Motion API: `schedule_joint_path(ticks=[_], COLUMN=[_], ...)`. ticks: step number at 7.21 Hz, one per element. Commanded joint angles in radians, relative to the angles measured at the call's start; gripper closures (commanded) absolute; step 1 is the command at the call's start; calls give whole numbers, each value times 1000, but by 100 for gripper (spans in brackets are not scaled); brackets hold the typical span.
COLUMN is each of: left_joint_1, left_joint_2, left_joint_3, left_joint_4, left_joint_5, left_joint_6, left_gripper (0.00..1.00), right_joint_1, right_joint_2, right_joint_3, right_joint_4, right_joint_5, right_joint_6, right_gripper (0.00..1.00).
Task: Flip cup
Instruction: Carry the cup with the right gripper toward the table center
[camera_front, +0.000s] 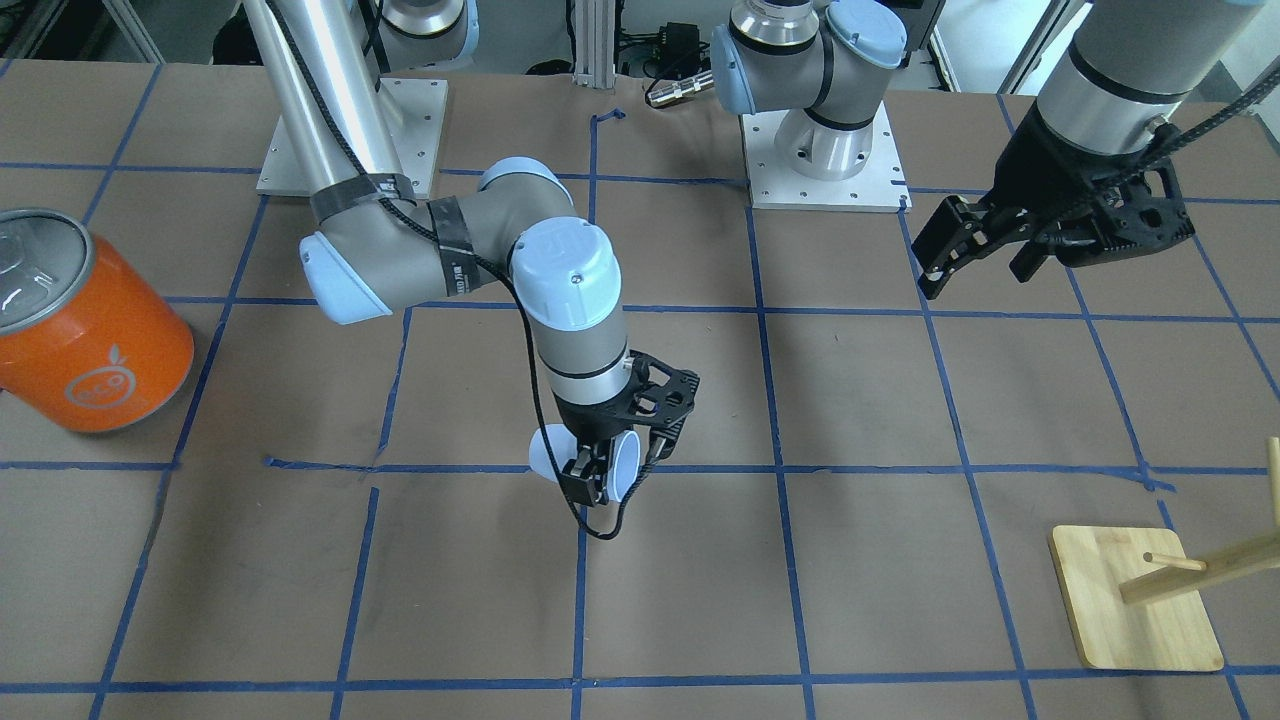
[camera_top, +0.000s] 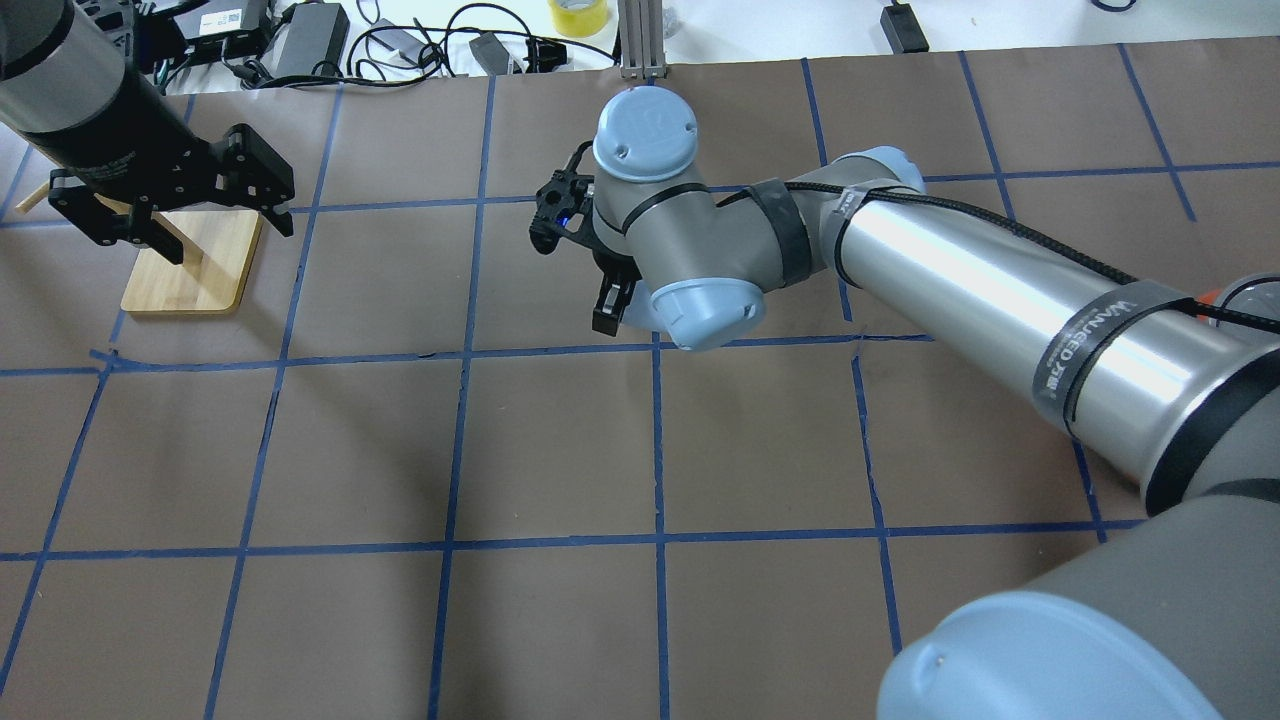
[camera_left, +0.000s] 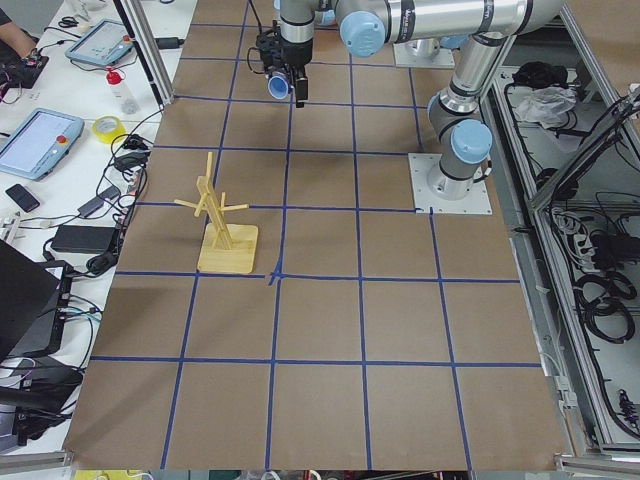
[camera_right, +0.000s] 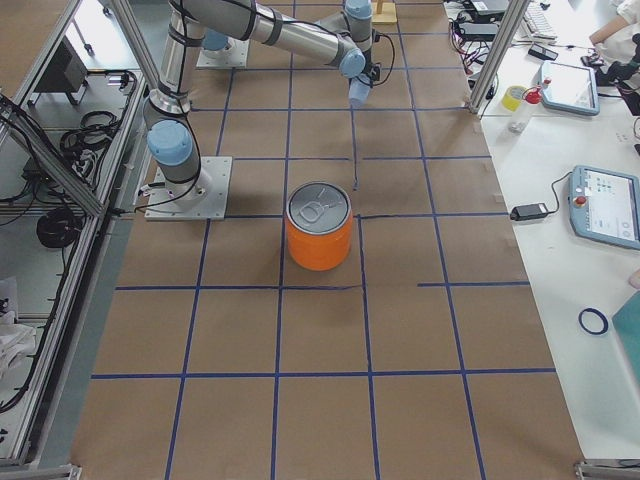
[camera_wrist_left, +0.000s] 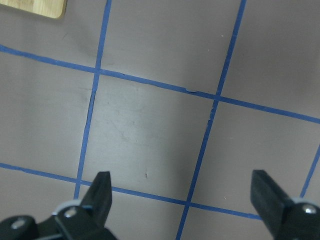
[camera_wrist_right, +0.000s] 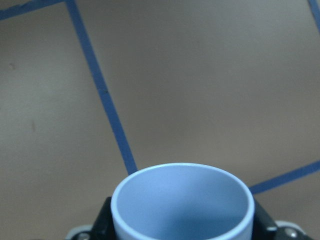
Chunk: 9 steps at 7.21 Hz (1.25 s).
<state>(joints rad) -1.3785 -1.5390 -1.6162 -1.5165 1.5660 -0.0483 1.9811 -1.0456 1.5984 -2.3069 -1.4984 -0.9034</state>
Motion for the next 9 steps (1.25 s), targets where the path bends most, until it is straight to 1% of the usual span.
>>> schedule_joint_path(ticks=[1,3,5,6,7,8,9], left_joint_1=[-1,-1,-1,-1,1,1,2], left_joint_2=[8,10,10,10,10,10,8], left_joint_3=[-10,-13,-13,-14,-14,-14,-14], left_joint_4=[-1,-4,-4,-5,-5,-5,-10], left_joint_5=[2,2,0,-1,-1,-4,-3], left_joint_6=[1,1,1,1,1,2,2], left_gripper=[0,0,0,0,0,0,0], right_joint_1=[25,25,27,30,33,33,35], right_joint_2=[22,48,76,78,76,76,75], right_joint_3=[3,-8,-9,-9,-9,-9,-11], right_joint_4=[-3,-8,-45,-45,-43,-43,-40], right_joint_5=[0,1,10,10,10,9,-3], right_joint_6=[-172,-173,-158,-155,-154,-158,-161], right_gripper=[84,80,78,74,67,5,0])
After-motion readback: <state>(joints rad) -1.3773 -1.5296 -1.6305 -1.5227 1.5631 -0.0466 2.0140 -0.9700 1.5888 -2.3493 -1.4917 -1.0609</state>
